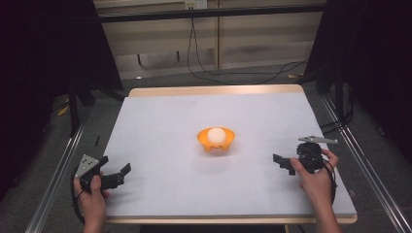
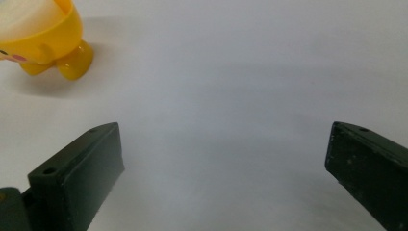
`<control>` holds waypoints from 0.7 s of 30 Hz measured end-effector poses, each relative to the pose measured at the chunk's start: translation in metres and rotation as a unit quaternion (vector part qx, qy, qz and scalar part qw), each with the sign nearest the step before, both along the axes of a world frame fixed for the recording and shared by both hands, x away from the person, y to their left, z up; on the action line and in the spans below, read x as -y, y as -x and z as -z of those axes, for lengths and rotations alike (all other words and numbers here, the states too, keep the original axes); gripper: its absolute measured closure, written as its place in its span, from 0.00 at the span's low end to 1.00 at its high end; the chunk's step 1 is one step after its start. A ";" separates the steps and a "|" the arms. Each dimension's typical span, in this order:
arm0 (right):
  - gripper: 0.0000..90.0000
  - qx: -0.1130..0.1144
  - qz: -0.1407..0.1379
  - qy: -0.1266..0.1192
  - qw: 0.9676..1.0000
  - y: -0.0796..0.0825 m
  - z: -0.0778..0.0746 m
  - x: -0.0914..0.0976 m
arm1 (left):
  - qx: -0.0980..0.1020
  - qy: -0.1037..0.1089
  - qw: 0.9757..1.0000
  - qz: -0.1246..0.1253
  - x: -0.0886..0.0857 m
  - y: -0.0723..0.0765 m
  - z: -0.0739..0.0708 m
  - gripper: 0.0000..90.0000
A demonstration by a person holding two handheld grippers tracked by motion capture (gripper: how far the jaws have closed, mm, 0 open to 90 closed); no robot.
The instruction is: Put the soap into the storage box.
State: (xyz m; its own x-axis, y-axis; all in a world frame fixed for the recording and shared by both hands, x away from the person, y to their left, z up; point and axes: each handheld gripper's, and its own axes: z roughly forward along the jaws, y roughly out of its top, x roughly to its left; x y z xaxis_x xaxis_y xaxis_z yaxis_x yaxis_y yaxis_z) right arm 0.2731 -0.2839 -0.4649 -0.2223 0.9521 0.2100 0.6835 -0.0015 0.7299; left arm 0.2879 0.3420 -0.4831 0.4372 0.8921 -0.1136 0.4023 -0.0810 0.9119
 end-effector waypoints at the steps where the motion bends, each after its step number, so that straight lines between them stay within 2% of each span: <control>1: 0.00 0.000 0.001 0.001 1.000 0.002 0.001 0.003 | 0.001 0.002 1.000 -0.001 0.000 0.000 0.000 0.02; 13: 0.00 0.003 0.029 -0.008 1.000 0.017 0.012 0.036 | 0.000 -0.007 1.000 0.000 0.000 0.000 0.000 0.02; 18: 0.00 0.003 0.036 -0.022 0.999 0.024 0.017 0.046 | 0.000 -0.007 1.000 0.000 0.000 0.000 0.000 0.02; 21: 0.00 0.010 0.039 -0.014 0.999 0.028 0.016 0.052 | 0.000 -0.007 1.000 0.000 0.000 0.000 0.000 0.02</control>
State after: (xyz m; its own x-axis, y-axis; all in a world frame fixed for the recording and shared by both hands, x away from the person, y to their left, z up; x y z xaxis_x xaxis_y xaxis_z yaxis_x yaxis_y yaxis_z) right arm 0.2450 -0.3356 -0.4808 -0.1526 0.9604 0.2331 0.6656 -0.0744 0.7426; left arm 0.2876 0.3418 -0.4830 0.4376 0.8934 -0.1019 0.4021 -0.0931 0.9108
